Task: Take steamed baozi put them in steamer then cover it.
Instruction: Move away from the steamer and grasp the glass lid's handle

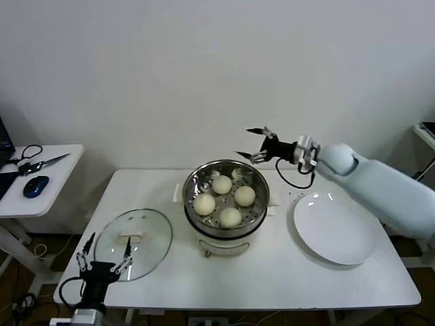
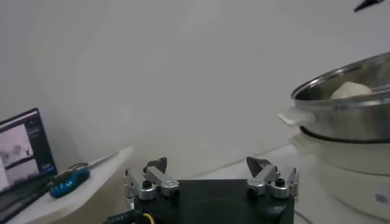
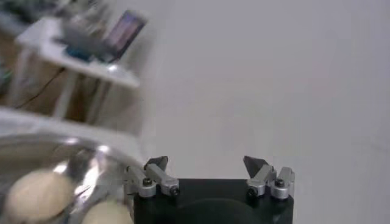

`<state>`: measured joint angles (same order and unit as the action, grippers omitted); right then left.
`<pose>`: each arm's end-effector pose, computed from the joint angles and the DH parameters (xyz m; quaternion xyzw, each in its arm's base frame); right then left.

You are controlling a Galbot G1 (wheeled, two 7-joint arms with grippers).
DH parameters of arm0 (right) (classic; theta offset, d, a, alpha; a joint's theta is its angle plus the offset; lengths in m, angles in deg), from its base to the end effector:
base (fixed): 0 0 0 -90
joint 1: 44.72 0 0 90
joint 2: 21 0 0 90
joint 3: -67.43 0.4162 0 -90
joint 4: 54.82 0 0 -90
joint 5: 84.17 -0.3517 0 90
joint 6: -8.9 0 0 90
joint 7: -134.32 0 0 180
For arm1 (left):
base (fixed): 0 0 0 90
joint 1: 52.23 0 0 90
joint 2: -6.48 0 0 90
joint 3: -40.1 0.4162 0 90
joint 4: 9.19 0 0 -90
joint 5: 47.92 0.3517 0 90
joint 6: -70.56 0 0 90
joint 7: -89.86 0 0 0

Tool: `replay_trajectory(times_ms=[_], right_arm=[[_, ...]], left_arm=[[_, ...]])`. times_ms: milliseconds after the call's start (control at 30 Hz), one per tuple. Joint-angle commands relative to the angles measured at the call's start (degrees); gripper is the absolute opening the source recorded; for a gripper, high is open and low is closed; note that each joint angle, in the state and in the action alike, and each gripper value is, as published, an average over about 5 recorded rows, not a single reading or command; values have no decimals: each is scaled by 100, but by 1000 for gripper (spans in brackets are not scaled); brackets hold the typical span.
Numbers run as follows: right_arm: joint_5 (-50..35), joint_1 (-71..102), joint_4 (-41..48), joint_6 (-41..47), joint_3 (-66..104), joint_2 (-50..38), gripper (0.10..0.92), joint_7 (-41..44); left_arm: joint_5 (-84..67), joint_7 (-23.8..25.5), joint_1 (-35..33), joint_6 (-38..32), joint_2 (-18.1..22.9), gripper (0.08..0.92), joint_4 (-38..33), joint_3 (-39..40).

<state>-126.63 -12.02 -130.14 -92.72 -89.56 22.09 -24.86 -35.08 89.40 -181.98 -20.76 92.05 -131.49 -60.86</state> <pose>0.5548 -0.1551 -0.1981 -0.4155 0.8792 -0.2285 0.0457 0.0817 0.0740 -0.3582 0.0490 -0.9774 -0.1985 0.0546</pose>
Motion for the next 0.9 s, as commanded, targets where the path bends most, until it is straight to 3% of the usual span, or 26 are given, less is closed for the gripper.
replay_trajectory(times_ms=[33, 233, 433, 900], right_arm=[[642, 4387, -1386, -274, 4558, -139, 823, -1650], [918, 6158, -2290, 282, 6146, 301, 823, -1796], [1257, 7447, -2921, 549, 7031, 754, 823, -1657], [1862, 8362, -3359, 730, 7605, 1271, 823, -1634]], left_arm=[[1915, -115, -14, 121, 53, 823, -110, -173], [4652, -132, -16, 216, -16, 823, -301, -132], [7087, -211, 176, 225, -201, 823, 280, 230], [8210, -337, 1156, 586, -185, 823, 1991, 851]])
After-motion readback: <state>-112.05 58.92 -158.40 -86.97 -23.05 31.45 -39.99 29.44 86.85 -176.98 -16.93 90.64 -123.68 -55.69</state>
